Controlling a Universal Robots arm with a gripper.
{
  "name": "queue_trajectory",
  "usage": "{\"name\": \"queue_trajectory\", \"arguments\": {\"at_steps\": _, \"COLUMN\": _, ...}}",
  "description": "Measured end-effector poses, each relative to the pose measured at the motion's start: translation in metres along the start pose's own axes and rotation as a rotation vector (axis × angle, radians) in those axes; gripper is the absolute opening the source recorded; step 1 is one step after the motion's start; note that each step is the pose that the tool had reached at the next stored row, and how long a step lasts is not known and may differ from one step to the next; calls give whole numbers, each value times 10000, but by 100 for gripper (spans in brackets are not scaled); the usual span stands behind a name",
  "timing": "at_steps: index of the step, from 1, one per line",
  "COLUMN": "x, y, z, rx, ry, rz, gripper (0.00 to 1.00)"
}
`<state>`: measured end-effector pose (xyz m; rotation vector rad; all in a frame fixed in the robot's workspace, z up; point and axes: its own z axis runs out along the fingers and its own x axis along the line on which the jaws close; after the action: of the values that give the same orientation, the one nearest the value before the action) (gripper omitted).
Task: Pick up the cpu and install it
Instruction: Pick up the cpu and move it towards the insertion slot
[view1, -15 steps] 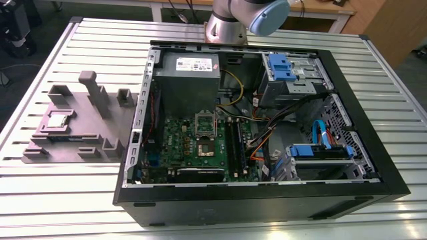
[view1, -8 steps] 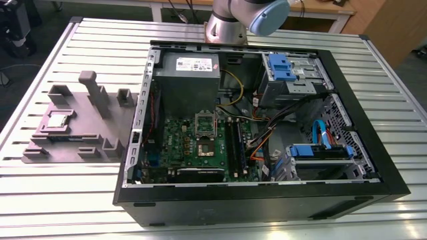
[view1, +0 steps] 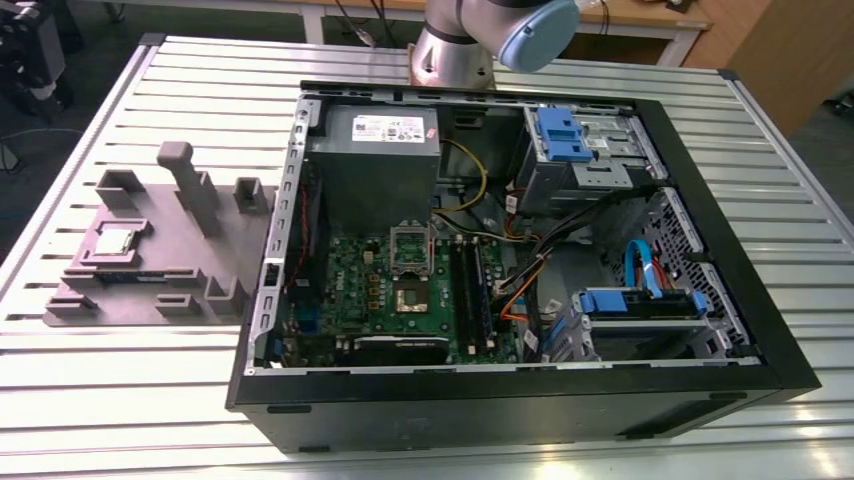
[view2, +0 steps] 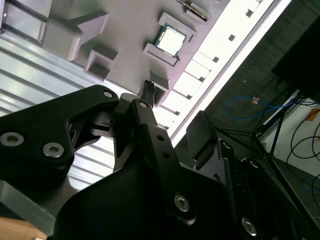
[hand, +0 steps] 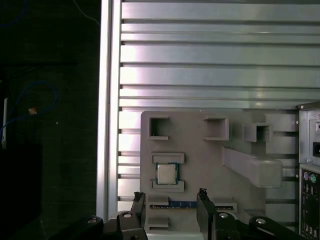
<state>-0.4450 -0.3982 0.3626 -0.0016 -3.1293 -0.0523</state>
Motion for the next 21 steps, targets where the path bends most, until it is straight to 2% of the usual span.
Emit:
{"name": "queue_trajectory", "arguments": {"at_steps": 4, "x": -1, "y": -2, "z": 9, "rx": 0, "ry": 1, "rz": -1, "gripper": 53}}
{"name": "queue_trajectory", "arguments": {"at_steps": 6, "x": -2, "y": -7, "z": 120, "rx": 8, "ry": 1, "rz": -1, "gripper": 53}}
{"name": "queue_trajectory", "arguments": {"at_steps": 16, "x": -2, "y": -8, "z": 126, "rx": 8, "ry": -1, "rz": 1, "gripper": 53}}
{"name": "queue_trajectory", "arguments": {"at_steps": 21, "x": -2, "y": -12, "z": 129, "rx": 64, "ry": -1, "rz": -2, "gripper": 53}}
